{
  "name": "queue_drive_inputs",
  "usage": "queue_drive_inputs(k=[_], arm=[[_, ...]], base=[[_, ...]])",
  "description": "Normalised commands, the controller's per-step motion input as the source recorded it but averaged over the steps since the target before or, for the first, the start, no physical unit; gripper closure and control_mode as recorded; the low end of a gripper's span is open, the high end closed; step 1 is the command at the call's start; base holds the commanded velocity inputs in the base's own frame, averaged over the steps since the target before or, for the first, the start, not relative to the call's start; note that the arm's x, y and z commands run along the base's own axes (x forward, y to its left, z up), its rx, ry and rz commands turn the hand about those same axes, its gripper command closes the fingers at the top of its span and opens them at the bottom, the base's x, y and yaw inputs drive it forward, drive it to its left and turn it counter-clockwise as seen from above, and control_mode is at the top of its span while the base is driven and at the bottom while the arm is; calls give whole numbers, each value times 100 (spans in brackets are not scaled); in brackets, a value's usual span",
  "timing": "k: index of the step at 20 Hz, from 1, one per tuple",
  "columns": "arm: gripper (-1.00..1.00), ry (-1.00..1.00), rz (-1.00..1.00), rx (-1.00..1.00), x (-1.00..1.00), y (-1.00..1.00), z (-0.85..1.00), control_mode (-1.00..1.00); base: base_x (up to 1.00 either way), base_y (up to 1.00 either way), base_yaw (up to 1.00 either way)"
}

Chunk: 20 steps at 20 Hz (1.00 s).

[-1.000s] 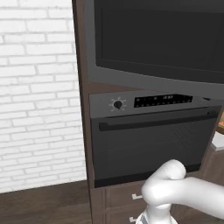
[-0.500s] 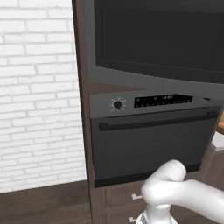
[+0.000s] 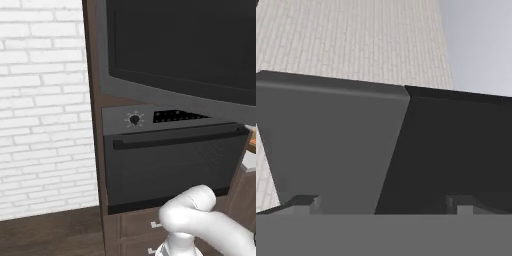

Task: Open the microwave, place the bowl with waffle inside the microwave, then close the microwave door and turn it on.

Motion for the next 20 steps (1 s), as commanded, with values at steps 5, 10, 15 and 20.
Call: queue_drive_inputs(k=[5, 10, 15, 20], arm=[[-100, -23, 20, 0, -100, 52, 0, -100], [-100, -16, 19, 0, -100, 86, 0, -100], [-100, -7, 6, 0, -99, 95, -3, -100], [-100, 0, -2, 4, -72, 32, 0, -100]], base=[[0, 0, 0], [0, 0, 0], [0, 0, 0], [0, 0, 0]])
